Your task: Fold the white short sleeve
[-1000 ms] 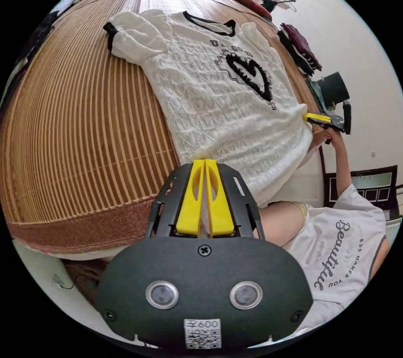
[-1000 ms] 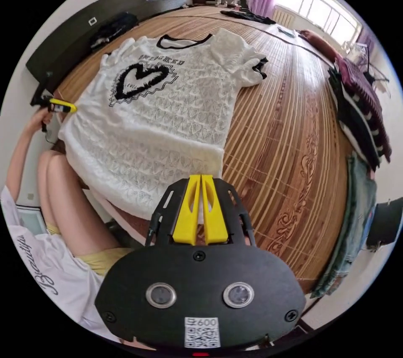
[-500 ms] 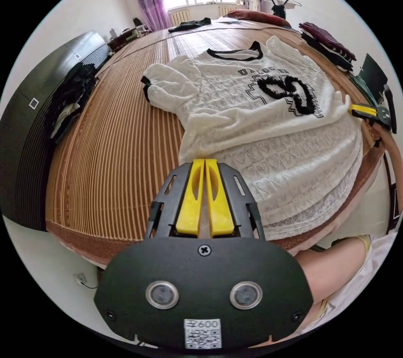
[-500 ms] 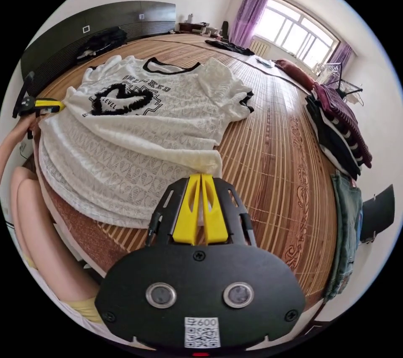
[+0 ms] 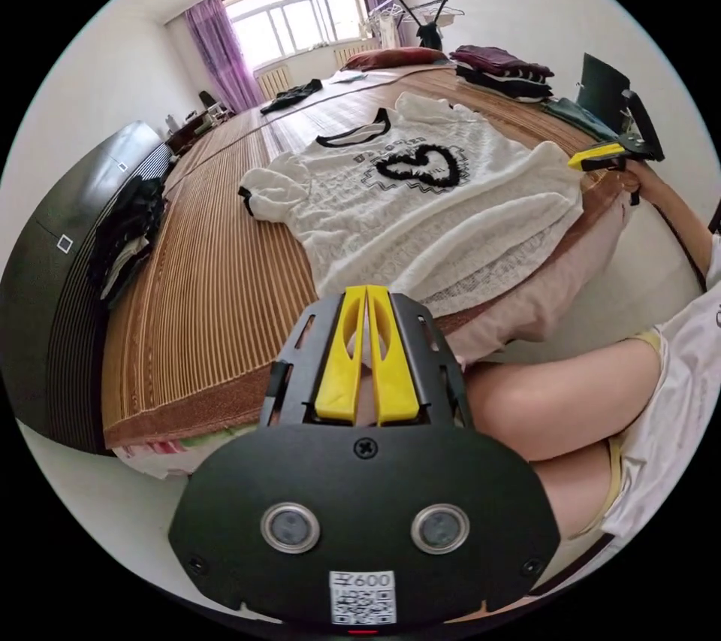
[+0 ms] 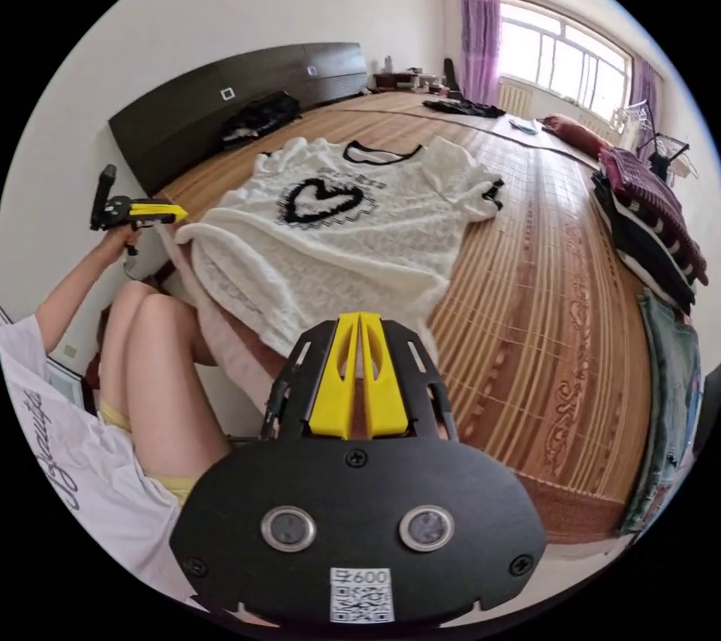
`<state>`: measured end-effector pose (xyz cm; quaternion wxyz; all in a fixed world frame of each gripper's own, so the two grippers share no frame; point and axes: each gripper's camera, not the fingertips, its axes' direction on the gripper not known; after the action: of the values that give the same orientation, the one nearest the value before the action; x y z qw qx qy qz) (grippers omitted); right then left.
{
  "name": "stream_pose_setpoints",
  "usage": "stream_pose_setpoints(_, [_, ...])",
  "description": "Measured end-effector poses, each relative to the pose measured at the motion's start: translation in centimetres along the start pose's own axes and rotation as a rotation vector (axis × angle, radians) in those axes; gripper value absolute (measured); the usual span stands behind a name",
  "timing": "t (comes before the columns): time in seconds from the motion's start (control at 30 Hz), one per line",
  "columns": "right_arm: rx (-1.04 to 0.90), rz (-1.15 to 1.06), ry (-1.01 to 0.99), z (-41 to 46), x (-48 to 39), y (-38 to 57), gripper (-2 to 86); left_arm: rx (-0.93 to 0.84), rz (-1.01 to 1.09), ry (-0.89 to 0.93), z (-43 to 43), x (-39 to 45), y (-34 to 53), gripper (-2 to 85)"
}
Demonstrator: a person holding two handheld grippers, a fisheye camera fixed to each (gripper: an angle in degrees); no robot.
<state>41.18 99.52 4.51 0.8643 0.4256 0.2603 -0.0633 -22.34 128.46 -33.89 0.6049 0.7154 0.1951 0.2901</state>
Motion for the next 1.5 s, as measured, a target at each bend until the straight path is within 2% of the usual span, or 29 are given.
stream_pose_setpoints(0.13, [-0.04,-0.033,-0.098,1.5,-1.0,-0.1,-0.8,0.071,0.14,0.119,2.4,2.7,-1.7,0.4])
stream_pose_setpoints(0.27, [-0.043,-0.077,-0.076,2.3,-2.0,-0.7,-0.8,0.011,0.187,0.156,9.1,4.3,-4.6,0.4])
stream_pose_setpoints(0.33, [-0.07,-0.141,-0.026,2.9,-2.6,-1.1,-0.8,-0.025,0.172,0.154,12.2,4.0,-5.5,0.4])
stream_pose_setpoints(0.43, [-0.135,-0.149,0.009,2.6,-2.3,-1.2,-0.8,-0.07,0.041,0.177,15.6,1.8,-5.7,0.3])
stream_pose_setpoints(0.6, [-0.299,-0.212,-0.109,-0.5,-1.7,-1.0,-0.8,-0.294,0.199,0.37,17.4,-0.9,-5.4,0.4])
stream_pose_setpoints(0.63, [-0.298,-0.207,-0.13,-1.7,-1.2,-1.2,-0.8,-0.383,0.271,0.391,18.8,-1.2,-4.9,0.4])
stream_pose_setpoints(0.67, [-0.282,-0.197,-0.134,-2.5,-0.8,-1.4,-0.8,-0.385,0.291,0.384,19.4,-2.0,-4.4,0.4])
stream_pose_setpoints(0.7, [-0.227,-0.166,-0.14,-4.2,0.0,-1.8,-0.8,-0.349,0.275,0.379,19.4,-2.8,-4.2,0.4])
stream_pose_setpoints(0.8, [-0.049,-0.045,-0.155,-8.1,2.9,-2.7,-0.8,-0.099,0.12,0.426,18.4,-8.5,-3.7,0.2])
stream_pose_setpoints(0.87, [-0.03,-0.002,-0.153,-8.6,4.1,-3.1,-0.8,0.073,-0.042,0.347,18.1,-13.2,-3.1,0.2])
stream_pose_setpoints(0.93, [-0.135,-0.006,-0.196,-7.5,4.4,-3.4,-0.8,0.07,-0.058,0.284,19.7,-14.7,-3.1,0.1])
stream_pose_setpoints(0.97, [-0.173,-0.02,-0.21,-7.0,4.2,-3.4,-0.8,-0.014,-0.025,0.287,22.0,-15.1,-3.4,0.2])
stream_pose_setpoints(1.03, [-0.382,-0.123,-0.267,-5.0,1.9,-2.5,-0.8,-0.196,0.07,0.33,26.3,-14.6,-3.3,0.2])
stream_pose_setpoints(1.1, [-0.445,-0.208,-0.248,-4.9,-0.2,-1.6,-0.8,-0.224,0.144,0.331,28.5,-14.4,-2.6,0.3])
stream_pose_setpoints(1.17, [-0.414,-0.24,-0.178,-6.2,-1.5,-1.2,-0.8,-0.162,0.114,0.331,29.2,-16.6,-1.6,0.4])
stream_pose_setpoints(1.27, [-0.263,-0.192,-0.071,-9.9,-1.2,-1.8,-0.5,-0.064,-0.019,0.294,29.0,-21.7,0.7,0.7])
stream_pose_setpoints(1.4, [-0.022,0.045,0.015,-15.7,3.6,-2.9,2.6,0.078,-0.276,0.2,28.1,-29.5,5.8,1.3])
stream_pose_setpoints(1.47, [0.03,0.194,0.016,-17.3,6.8,-3.1,6.2,0.128,-0.456,0.283,29.3,-35.0,9.4,2.4])
stream_pose_setpoints(1.5, [0.054,0.272,0.016,-18.0,8.7,-3.1,8.1,0.134,-0.473,0.32,29.9,-36.1,10.0,2.8])
